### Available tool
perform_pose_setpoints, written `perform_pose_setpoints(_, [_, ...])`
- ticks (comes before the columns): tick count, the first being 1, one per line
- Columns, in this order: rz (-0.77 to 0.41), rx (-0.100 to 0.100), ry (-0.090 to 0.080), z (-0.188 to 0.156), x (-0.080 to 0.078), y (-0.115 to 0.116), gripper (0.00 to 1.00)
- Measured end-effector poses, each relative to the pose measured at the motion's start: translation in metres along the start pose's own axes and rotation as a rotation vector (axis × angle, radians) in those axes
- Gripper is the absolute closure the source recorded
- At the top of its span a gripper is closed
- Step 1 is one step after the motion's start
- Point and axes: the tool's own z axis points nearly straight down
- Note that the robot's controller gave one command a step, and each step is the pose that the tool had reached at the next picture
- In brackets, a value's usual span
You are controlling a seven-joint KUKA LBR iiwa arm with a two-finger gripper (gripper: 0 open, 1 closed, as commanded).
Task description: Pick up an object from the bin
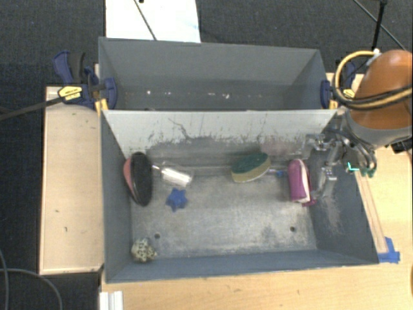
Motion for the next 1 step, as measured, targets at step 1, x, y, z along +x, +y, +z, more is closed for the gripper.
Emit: perform_pose_setpoints(1, [0.276,-0.001,-0.001,0.0592,0.0098,-0.0106,0.00])
